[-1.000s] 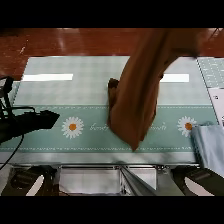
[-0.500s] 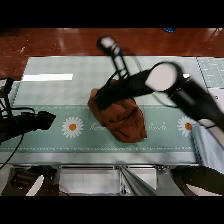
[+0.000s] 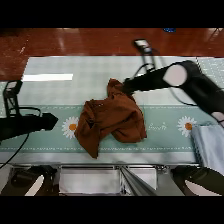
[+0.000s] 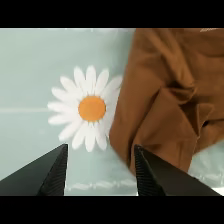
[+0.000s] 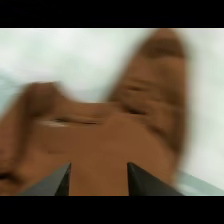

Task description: Fold the shirts.

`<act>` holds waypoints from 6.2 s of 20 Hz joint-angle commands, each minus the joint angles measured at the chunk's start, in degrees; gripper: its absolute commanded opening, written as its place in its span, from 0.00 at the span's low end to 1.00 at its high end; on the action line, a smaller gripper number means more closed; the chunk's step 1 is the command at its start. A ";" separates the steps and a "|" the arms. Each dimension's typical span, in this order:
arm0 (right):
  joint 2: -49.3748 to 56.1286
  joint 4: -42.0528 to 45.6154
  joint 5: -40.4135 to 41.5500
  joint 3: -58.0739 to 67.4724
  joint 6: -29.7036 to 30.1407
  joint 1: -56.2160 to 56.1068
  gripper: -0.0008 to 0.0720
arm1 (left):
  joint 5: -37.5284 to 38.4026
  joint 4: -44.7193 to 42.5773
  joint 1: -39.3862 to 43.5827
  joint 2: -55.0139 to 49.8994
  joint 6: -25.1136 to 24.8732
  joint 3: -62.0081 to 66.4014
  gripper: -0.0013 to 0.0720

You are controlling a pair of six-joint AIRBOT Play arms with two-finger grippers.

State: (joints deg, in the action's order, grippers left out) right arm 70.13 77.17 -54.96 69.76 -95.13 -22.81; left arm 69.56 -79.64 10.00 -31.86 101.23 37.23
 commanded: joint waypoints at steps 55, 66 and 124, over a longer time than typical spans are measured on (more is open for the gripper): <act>-14.78 -17.64 -15.65 42.25 16.70 31.58 0.03 | -1.99 42.77 -21.05 -22.67 -24.57 64.35 0.05; -32.26 -6.05 -19.15 42.84 14.71 32.04 0.03 | 15.58 31.87 -24.63 -3.02 -21.53 69.42 0.05; 4.04 -28.11 -16.24 -37.40 21.16 6.69 0.04 | -11.02 49.64 -15.21 -34.75 -37.57 2.69 0.05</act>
State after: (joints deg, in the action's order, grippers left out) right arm 73.65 55.92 -72.16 32.18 -79.24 -15.31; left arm 58.48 -29.98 -5.32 -66.57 63.66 39.88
